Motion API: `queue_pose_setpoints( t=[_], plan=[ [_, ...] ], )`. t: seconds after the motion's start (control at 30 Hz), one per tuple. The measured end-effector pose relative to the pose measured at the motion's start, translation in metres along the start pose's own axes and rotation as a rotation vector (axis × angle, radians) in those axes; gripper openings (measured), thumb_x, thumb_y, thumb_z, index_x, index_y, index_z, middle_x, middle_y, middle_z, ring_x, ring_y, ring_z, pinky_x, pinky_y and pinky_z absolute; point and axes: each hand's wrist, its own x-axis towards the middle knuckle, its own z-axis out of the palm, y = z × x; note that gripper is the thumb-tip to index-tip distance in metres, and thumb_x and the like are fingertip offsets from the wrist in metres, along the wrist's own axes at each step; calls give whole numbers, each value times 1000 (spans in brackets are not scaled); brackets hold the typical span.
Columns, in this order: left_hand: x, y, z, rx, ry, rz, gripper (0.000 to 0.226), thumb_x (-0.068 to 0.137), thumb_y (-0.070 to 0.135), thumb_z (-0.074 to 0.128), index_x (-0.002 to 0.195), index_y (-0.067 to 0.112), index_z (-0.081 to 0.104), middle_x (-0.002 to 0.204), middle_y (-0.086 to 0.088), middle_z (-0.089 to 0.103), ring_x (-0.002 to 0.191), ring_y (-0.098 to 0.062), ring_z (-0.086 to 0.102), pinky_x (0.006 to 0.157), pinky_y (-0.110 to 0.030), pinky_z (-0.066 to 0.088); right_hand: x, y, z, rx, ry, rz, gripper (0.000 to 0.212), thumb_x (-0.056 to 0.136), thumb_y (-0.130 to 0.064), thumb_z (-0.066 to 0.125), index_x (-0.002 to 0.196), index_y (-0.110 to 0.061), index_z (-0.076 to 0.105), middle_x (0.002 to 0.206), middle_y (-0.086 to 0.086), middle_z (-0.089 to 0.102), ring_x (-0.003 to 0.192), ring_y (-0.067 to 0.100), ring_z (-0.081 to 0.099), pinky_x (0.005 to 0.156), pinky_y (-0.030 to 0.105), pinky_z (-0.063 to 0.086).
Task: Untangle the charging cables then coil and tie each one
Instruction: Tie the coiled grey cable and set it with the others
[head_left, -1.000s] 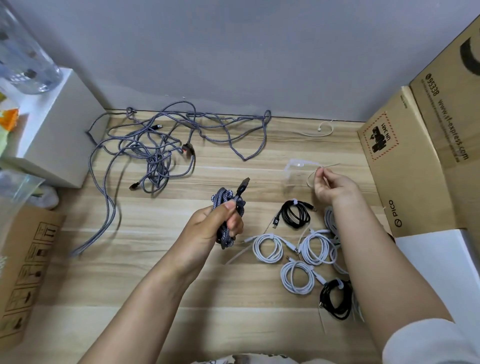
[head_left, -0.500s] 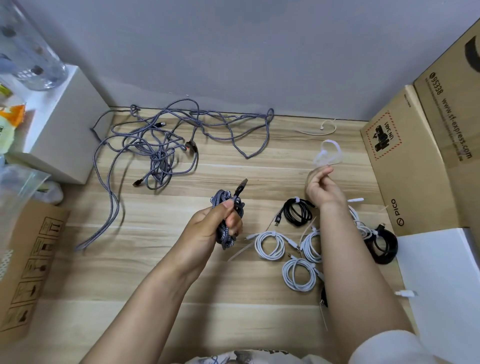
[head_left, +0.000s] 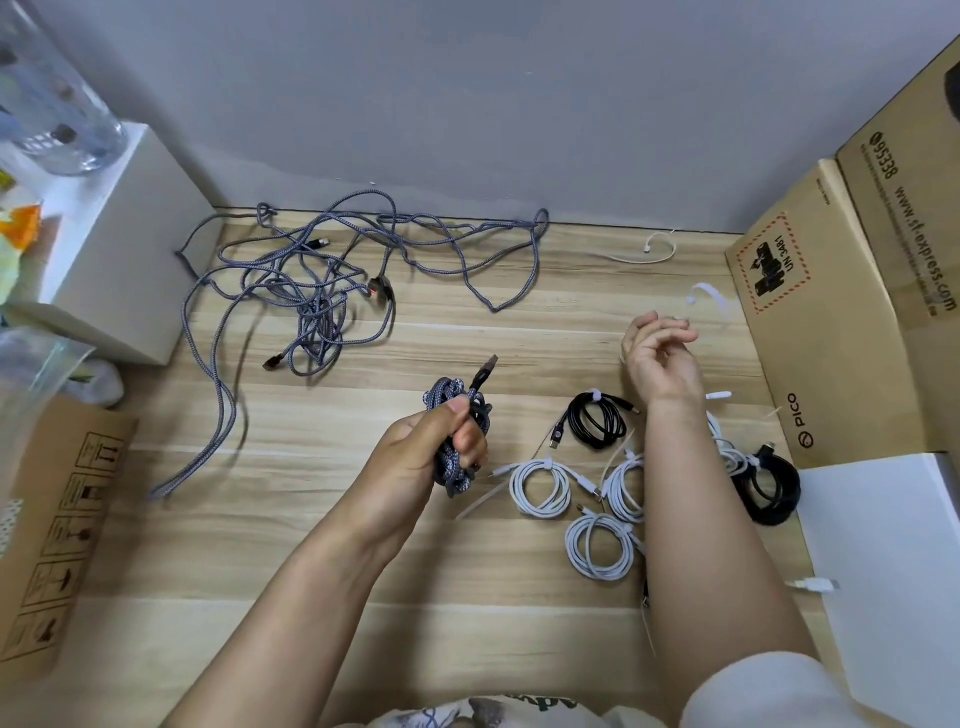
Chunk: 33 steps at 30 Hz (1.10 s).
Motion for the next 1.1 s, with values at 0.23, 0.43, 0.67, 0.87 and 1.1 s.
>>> queue_pose_setpoints(
  t=[0.23, 0.43, 0.67, 0.87, 1.1],
  plan=[
    [3, 0, 0, -3, 4, -14, 38, 81, 35, 47, 45, 23, 47, 52, 4, 40, 58, -17, 39, 68, -32, 33, -12, 16, -3, -202, -107, -249, 25, 81, 14, 47, 100, 1, 56, 58, 17, 54, 38, 26, 55, 34, 26, 47],
    [4, -2, 3, -42, -13, -58, 39, 80, 39, 48, 44, 23, 47, 78, 0, 70, 64, -12, 51, 73, -33, 38, -57, 84, -30, -1045, -356, -445, 38, 53, -5, 71, 83, -17, 51, 75, 3, 62, 47, 6, 55, 39, 13, 43],
    [-11, 4, 6, -236, -26, -58, 41, 82, 31, 59, 43, 22, 47, 67, -1, 64, 62, -13, 50, 62, -20, 45, -92, 110, -67, -1408, -413, -640, 19, 76, 1, 57, 82, -14, 47, 73, -5, 62, 47, 9, 56, 43, 15, 42],
    [-32, 3, 4, -1, -11, 74, 39, 82, 37, 45, 45, 24, 48, 58, 3, 51, 58, -10, 46, 63, -23, 37, -112, 112, -95, -2299, -332, -1519, 26, 76, -1, 68, 81, -25, 59, 113, 0, 47, 107, 13, 48, 94, 28, 39],
    [-53, 3, 8, 40, 33, 255, 34, 86, 34, 45, 55, 19, 45, 60, 1, 48, 58, -7, 47, 56, -14, 39, -137, 142, -132, -2443, -647, -937, 22, 88, -40, 48, 95, -24, 61, 81, -17, 65, 78, 7, 63, 97, 43, 45]
  ],
)
